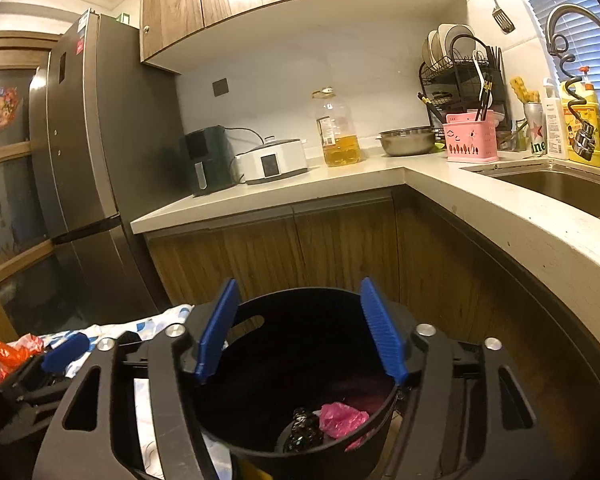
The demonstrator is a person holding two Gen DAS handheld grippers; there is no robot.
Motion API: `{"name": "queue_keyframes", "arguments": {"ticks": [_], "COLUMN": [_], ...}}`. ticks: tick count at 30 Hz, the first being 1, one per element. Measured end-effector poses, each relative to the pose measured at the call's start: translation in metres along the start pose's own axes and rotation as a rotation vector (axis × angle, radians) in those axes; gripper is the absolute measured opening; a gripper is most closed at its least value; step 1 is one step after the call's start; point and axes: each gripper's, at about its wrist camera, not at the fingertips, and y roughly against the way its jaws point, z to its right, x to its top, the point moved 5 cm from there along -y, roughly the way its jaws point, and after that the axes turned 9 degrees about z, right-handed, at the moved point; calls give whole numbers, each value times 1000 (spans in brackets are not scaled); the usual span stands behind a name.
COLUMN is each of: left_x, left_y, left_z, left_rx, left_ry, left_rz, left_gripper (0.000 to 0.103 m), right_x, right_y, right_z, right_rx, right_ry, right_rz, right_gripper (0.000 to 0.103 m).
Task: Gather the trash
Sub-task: 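Move both open tools back from the bin to the table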
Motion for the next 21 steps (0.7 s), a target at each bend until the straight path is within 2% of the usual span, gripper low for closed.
{"name": "queue_keyframes", "arguments": {"ticks": [8,21], "left_x": [8,5], "left_y": [42,128], "left_z": [-23,-51], "left_rx": [97,189], "left_ry": [1,11], "left_rz": [19,39], "left_gripper": [97,97], "right_x": [2,-7], "right_y": [31,99], "right_z": [-14,-46], "right_rx": [-15,-38], "right_ry": [11,66], "right_rz": [14,18], "right_gripper": [80,81]}}
